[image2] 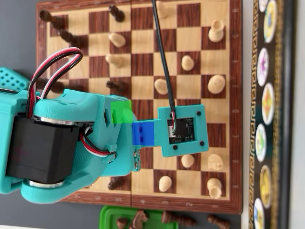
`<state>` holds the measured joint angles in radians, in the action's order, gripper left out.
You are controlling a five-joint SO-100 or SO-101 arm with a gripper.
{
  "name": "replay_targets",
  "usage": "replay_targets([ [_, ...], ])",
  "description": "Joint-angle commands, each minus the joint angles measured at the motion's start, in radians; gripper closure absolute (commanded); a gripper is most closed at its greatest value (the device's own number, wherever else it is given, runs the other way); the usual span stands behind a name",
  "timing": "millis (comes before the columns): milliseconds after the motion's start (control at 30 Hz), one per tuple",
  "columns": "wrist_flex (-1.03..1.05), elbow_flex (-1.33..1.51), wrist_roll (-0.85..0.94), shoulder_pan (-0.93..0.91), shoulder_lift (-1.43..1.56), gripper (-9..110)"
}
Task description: Play chess
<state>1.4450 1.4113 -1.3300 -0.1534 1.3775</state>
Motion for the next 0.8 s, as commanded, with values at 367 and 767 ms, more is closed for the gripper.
replay_targets([
  [367, -0.002, -0.011, 0.034, 0.002, 0.069, 98],
  [767, -0.002, -0.018, 0.037, 0.003, 0.08, 98],
])
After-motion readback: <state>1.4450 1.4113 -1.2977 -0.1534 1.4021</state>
